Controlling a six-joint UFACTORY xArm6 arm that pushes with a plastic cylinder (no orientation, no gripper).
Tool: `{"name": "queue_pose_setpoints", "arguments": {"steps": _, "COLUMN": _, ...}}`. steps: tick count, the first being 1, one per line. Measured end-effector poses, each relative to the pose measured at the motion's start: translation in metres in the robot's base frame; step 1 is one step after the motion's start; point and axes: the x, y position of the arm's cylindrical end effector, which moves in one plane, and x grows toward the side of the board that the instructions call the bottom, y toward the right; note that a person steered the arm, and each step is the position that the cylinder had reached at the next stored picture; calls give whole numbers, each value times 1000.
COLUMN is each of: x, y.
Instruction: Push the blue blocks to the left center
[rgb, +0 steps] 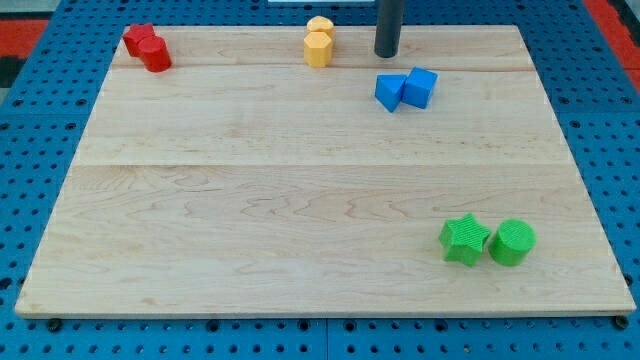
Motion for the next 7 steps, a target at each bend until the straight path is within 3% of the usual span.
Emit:
{"name": "queue_pose_setpoints", "arguments": {"steps": 1, "x": 9, "y": 58}}
{"name": "queue_pose_setpoints", "arguments": {"steps": 2, "x": 47, "y": 89}}
{"name": "queue_pose_setpoints", "arguments": {"steps": 3, "x": 62, "y": 18}}
{"name": "queue_pose_setpoints", "arguments": {"steps": 5, "x": 94, "y": -70}}
{"name": "queue_pose_setpoints", "arguments": {"steps": 6, "x": 91, "y": -111}}
{"name": "queue_pose_setpoints", "arguments": {"steps": 7, "x": 71, "y": -114}}
